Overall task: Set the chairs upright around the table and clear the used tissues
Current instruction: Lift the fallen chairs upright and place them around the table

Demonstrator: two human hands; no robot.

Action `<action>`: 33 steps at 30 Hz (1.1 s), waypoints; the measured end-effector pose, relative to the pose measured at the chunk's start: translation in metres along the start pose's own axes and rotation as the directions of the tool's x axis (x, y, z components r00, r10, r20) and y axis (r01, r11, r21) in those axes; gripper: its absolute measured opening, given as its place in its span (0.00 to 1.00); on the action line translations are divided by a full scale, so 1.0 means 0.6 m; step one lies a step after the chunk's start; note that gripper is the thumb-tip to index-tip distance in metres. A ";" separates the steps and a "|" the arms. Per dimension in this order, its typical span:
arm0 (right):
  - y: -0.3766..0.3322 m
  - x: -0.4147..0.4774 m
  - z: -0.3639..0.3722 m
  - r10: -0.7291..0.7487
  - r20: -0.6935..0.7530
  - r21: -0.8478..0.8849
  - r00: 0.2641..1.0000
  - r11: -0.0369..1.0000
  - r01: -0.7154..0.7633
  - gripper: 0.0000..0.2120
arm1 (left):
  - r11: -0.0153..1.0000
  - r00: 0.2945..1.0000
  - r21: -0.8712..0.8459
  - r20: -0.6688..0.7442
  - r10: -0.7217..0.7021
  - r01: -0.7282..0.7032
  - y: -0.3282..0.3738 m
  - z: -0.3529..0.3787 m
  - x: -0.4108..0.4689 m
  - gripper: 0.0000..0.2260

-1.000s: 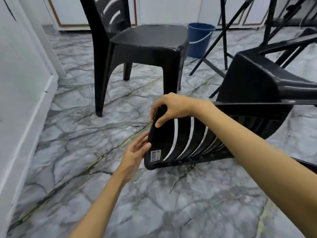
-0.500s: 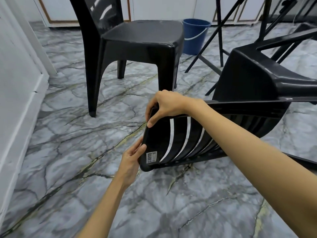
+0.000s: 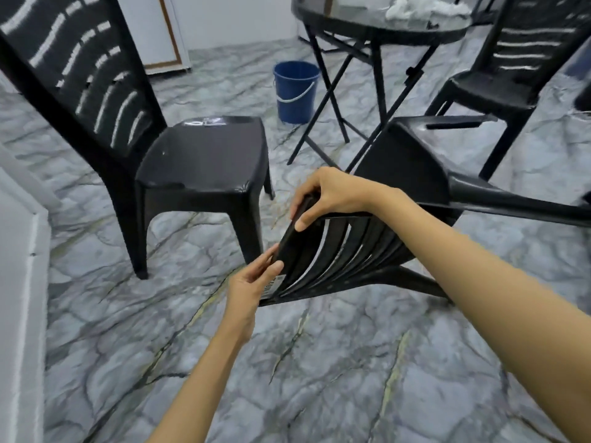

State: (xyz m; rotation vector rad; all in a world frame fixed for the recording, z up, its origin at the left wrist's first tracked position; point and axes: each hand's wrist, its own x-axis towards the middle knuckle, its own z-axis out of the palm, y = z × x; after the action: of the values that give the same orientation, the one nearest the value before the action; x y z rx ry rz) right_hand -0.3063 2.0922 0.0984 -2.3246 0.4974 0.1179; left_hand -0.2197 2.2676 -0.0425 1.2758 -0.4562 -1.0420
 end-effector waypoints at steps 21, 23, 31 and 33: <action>0.186 -0.435 -0.604 0.168 -0.243 0.178 0.955 0.976 -0.126 0.12 | 0.940 0.994 0.336 0.103 0.018 -0.052 0.371 0.730 0.004 0.16; 0.210 -0.469 -0.646 0.181 -0.239 0.198 0.954 0.971 -0.134 0.14 | 0.927 0.990 0.373 0.139 -0.023 -0.031 0.389 0.782 0.013 0.17; 0.325 -0.566 -0.745 0.207 -0.323 0.303 0.923 0.947 -0.106 0.08 | 0.891 0.956 0.453 0.275 -0.106 -0.031 0.416 0.844 0.038 0.15; 0.355 -0.592 -0.773 0.231 -0.325 0.337 0.917 0.934 -0.116 0.08 | 0.857 0.959 0.514 0.257 -0.117 -0.033 0.410 0.824 0.050 0.22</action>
State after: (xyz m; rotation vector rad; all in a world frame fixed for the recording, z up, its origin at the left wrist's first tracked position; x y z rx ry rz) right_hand -0.7439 1.7459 0.3734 -1.9884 0.8457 -0.2916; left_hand -0.4990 1.9549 0.3181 1.6195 -0.9816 -1.1900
